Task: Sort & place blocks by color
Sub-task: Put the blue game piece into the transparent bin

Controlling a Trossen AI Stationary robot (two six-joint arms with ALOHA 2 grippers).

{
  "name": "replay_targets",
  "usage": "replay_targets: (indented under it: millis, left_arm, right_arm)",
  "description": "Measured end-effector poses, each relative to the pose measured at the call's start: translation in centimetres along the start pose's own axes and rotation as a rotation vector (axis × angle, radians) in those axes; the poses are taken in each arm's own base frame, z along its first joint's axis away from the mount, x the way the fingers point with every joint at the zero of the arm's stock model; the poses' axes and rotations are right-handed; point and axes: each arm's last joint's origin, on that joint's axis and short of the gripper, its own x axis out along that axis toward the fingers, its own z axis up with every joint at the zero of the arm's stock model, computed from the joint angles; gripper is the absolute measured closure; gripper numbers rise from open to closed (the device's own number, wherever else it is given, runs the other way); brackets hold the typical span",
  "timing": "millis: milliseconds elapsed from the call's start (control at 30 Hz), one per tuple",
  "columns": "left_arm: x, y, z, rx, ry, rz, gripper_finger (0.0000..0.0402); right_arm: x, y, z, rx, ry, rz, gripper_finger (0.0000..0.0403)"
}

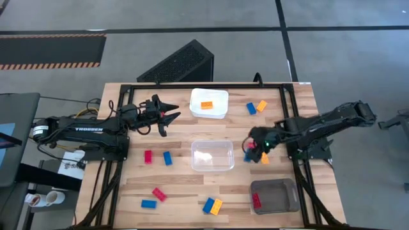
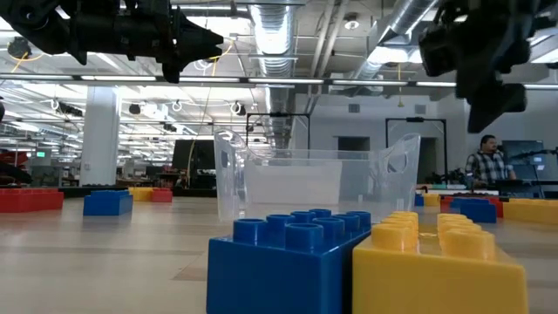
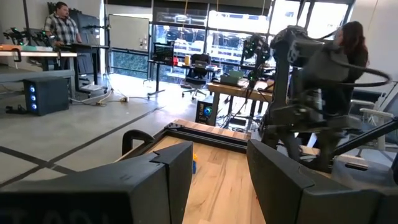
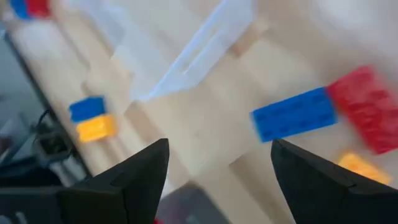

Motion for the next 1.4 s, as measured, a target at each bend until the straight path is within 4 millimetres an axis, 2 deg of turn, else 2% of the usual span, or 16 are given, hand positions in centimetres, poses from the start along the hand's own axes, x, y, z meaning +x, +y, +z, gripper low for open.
replay_targets:
  millis: [567,700,867,1133,1267,1400]
  left_arm:
    - [0.0,0.0,0.0,0.001,0.0,0.0,0.026]
    - [0.0,0.0,0.0,0.003,0.0,0.0,0.026]
    - [0.0,0.0,0.0,0.006,0.001,0.001,0.026]
    - [0.0,0.0,-0.2,0.013,0.017,0.008,0.026]
    - [0.0,0.3,-0.7,0.016,0.068,0.072,0.026]
    - [0.3,0.3,-0.9,0.034,0.239,0.109,0.026]
  right_arm:
    - [-2.5,-7.1,7.7,0.045,-0.431,-0.388,0.0101]
    - [-2.4,-8.3,9.3,0.029,-0.469,-0.421,0.0101]
    - [-0.7,-10.3,10.9,0.051,-0.417,-0.492,0.0101]
    - [1.7,-12.1,11.8,0.067,-0.325,-0.555,0.0101]
    - [1.9,-12.2,12.0,0.054,-0.323,-0.556,0.0101]
    - [1.7,-11.4,11.8,0.031,-0.35,-0.531,0.0101]
